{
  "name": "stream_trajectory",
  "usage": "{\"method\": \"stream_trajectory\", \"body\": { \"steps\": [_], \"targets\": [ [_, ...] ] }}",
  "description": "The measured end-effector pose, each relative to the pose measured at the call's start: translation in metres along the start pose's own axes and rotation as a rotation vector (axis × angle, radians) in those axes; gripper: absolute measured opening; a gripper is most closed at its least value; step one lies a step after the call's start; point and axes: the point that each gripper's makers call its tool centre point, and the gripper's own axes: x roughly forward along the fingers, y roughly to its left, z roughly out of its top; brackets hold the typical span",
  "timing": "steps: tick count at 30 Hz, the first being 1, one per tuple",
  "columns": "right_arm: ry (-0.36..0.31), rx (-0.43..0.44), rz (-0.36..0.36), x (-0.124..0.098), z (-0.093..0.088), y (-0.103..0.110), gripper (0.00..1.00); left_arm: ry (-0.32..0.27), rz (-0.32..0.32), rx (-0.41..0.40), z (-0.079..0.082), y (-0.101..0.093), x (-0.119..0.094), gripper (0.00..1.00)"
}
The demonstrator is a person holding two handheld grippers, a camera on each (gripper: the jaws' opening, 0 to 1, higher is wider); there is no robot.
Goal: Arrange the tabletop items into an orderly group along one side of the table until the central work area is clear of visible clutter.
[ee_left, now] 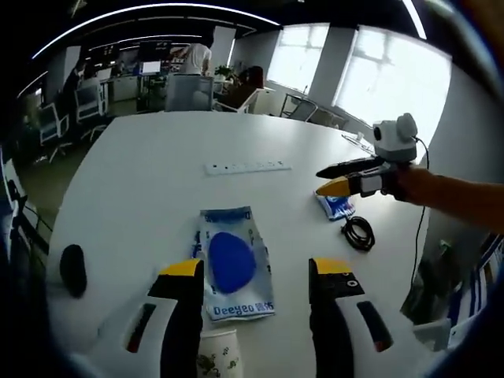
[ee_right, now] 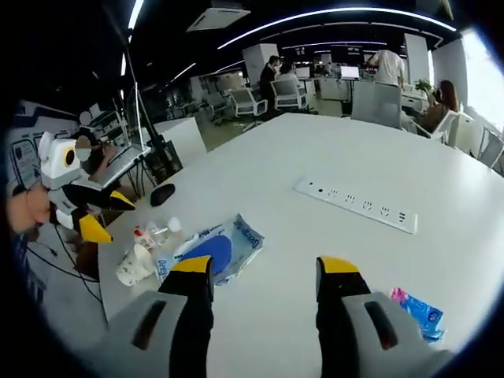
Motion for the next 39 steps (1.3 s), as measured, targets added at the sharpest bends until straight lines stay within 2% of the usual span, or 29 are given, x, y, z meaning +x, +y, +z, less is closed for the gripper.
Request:
{"method": "stream_trajectory", "body": {
  "steps": [9,15,28,32,39],
  "targets": [
    [0.065,-0.080,0.075,0.040,0.002,0.016,0.49,-0.007,0.040,-0.057,-0.018,0.018,-0.015,0.53],
    [0.135,-0.140,0.130,0.067,-0.001,0.021,0.48,-0.016,0.053,-0.091,-0.028,0.025,-0.021,0.53],
    [0.246,-0.265,0.218,0.115,-0.002,0.021,0.43,-0.054,0.076,-0.125,-0.025,0.044,-0.030,0.52],
    [0.299,-0.304,0.251,0.132,-0.005,0.016,0.40,-0.059,0.084,-0.130,-0.026,0.050,-0.030,0.52],
    [0.411,-0.362,0.347,0.152,-0.019,0.021,0.35,-0.076,0.092,-0.142,-0.025,0.056,-0.033,0.52]
  ]
}}
